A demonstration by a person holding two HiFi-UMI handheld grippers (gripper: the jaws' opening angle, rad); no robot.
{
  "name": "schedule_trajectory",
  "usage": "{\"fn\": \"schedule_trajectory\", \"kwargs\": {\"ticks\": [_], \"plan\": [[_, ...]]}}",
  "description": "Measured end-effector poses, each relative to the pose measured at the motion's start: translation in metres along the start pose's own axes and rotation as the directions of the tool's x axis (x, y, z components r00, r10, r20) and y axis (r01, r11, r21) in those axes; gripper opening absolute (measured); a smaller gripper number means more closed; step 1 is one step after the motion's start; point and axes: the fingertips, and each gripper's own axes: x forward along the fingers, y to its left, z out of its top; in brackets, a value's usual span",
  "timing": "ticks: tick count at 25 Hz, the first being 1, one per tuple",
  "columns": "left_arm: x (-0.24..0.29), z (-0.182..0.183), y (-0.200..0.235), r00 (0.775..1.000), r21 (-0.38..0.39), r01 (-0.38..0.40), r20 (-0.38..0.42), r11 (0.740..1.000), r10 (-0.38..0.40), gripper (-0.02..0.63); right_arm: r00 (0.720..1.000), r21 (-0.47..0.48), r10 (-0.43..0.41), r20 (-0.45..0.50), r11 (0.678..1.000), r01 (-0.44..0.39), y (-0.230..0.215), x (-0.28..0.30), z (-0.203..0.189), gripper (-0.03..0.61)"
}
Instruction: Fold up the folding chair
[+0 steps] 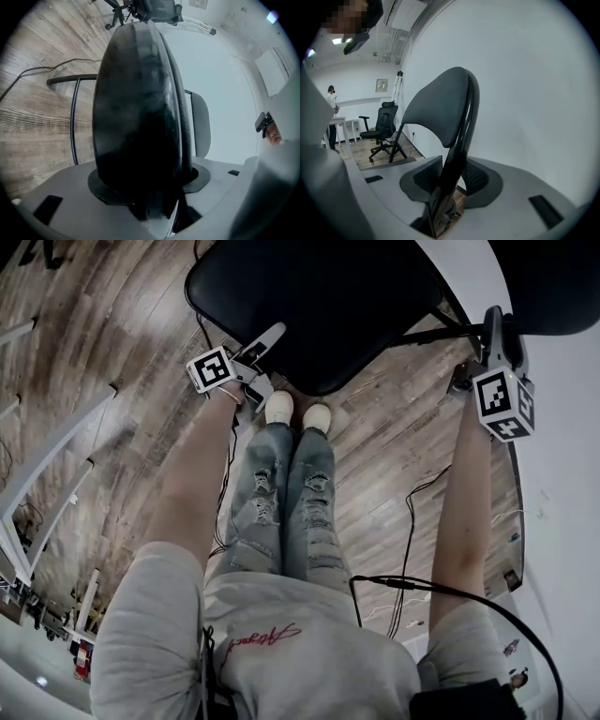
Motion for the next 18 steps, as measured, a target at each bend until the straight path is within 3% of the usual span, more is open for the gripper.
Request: {"fn": "schedule_trajectory", "kwargs": {"ticks": [5, 12, 18], "plan": [[-0.003, -0.001, -0.002, 0.999, -0.06, -0.011, -0.034, 0.998, 0.009, 0.268, 1.0, 0.013, -0.021, 0.004, 1.0, 0.021, 0.002, -0.001, 0.002, 0.129], [0.011, 0.011, -0.036, 0.999, -0.052, -0.031, -0.045, 0.998, 0.029, 0.249, 0.997, 0.03, -0.045, 0.068, 0.999, 0.043, 0.007, -0.01, 0.023, 0.118], [0.013, 0.008, -0.075, 0.983, -0.072, -0.179, -0.044, 0.981, 0.176, 0.229, 0.997, 0.047, -0.067, 0.033, 0.997, 0.065, 0.014, -0.026, 0.038, 0.104]]}}
